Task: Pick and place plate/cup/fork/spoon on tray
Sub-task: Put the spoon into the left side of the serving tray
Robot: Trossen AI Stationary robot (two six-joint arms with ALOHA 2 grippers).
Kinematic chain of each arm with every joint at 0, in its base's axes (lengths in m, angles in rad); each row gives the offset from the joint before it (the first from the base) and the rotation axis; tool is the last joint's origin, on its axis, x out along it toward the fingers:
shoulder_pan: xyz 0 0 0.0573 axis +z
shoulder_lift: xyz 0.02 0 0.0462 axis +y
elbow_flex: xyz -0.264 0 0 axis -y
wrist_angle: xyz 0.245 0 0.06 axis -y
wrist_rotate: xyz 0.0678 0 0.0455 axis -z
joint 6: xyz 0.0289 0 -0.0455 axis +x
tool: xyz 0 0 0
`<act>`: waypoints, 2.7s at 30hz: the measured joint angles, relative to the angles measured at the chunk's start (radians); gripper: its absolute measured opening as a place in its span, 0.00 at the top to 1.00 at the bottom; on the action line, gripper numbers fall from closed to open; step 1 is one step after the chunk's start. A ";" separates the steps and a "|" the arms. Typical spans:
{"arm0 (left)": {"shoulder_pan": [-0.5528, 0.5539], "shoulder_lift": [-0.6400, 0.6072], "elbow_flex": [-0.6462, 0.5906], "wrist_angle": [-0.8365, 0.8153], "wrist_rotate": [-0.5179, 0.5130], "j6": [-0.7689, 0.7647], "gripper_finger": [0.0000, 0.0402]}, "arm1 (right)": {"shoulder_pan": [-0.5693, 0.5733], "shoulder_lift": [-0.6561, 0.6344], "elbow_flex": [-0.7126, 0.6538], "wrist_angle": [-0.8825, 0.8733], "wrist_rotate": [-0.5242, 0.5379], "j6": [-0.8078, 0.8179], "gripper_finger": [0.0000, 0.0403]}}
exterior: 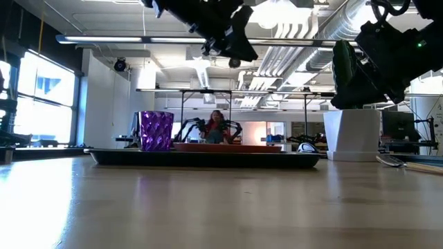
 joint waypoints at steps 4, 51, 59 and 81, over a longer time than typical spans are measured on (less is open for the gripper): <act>-0.023 0.002 -0.120 0.192 -0.007 0.012 0.80 | 0.000 0.000 0.000 0.000 -0.003 0.012 0.80; -0.217 0.129 -0.347 0.388 -0.084 -0.137 0.80 | -0.028 -0.002 0.137 -0.760 -0.233 0.530 0.59; -0.222 0.187 -0.347 0.487 -0.079 -0.137 0.80 | -0.017 0.034 0.094 -0.608 -0.111 0.566 0.62; -0.235 0.202 -0.347 0.564 -0.086 -0.119 0.80 | -0.020 0.258 0.056 -0.525 -0.068 0.578 0.62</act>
